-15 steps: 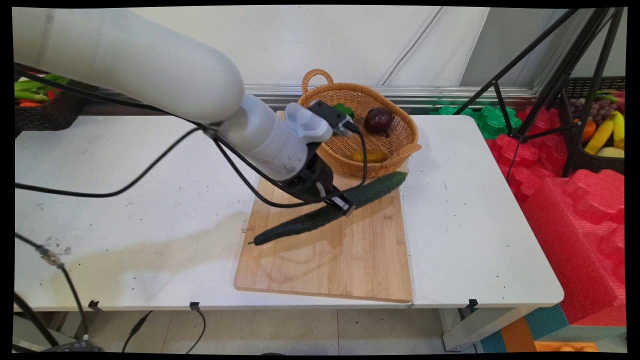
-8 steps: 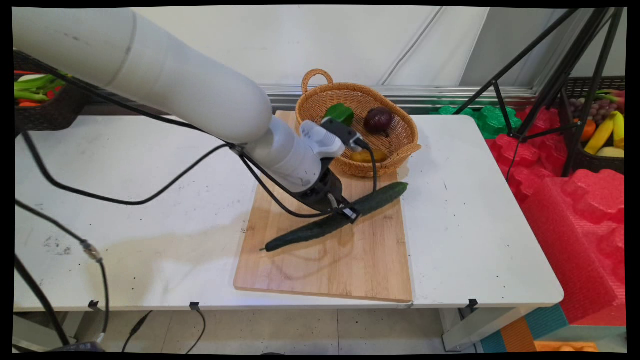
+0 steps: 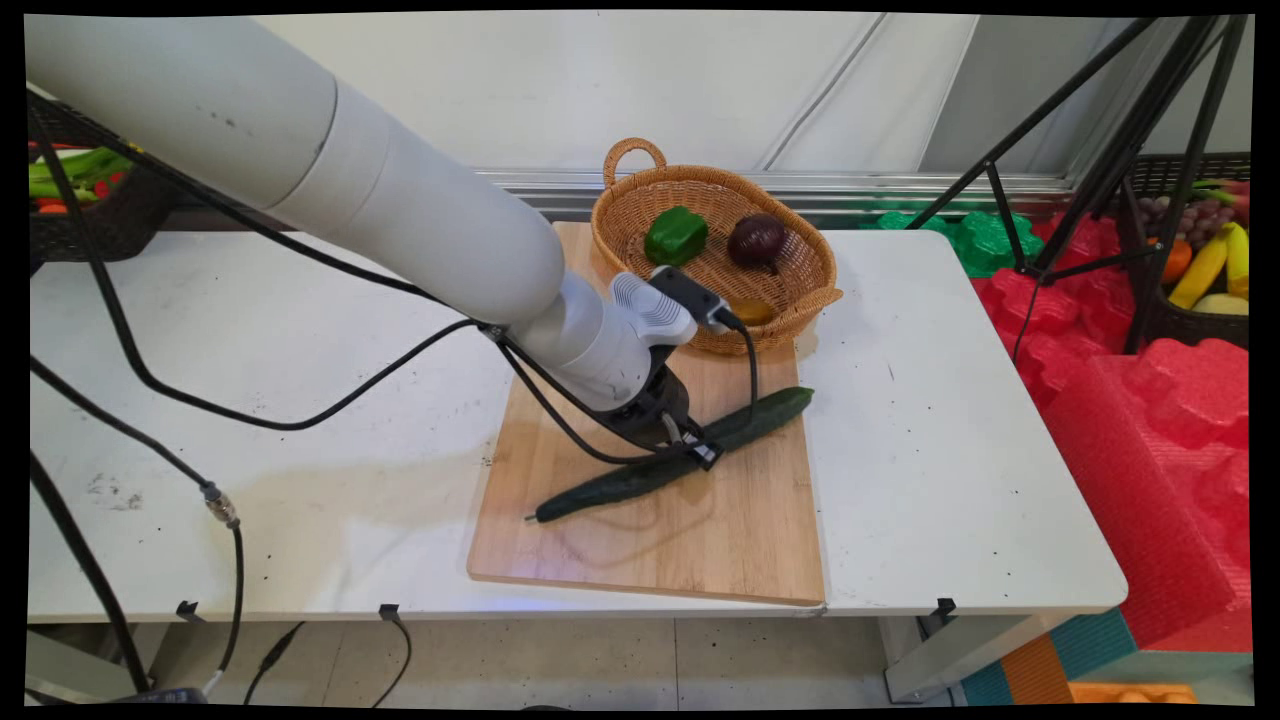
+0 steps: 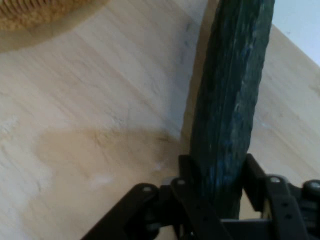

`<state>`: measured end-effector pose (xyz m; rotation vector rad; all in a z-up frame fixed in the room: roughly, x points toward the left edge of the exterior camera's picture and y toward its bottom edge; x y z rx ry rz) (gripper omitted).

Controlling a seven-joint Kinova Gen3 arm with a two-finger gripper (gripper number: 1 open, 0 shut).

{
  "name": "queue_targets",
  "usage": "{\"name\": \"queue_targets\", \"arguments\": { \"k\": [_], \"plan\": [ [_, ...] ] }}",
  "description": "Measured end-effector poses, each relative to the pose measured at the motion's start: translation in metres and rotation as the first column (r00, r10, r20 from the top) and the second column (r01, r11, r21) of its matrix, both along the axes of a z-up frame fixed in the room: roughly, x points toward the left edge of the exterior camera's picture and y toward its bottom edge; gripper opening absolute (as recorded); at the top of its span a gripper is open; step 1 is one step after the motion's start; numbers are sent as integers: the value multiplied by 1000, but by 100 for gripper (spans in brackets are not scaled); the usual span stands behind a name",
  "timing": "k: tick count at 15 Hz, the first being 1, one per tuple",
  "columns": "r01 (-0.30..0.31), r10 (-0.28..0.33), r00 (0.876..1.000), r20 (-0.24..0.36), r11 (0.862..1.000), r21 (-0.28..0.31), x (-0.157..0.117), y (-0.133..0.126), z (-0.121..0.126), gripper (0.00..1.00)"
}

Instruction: Place the picked object on the cutting board

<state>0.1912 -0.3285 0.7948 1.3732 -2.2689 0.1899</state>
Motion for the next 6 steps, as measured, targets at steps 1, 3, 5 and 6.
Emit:
{"name": "queue_targets", "arguments": {
  "k": [1,3,5,6],
  "plan": [
    [2,-2,1000,1,1000,-1,0,1,-1,0],
    [10,-10,1000,3,1000,-8,0,3,-2,100],
    [23,-23,1000,9,999,-24,1,5,-1,100],
    [29,-29,1000,12,999,-31,2,5,0,100]
  ]
}}
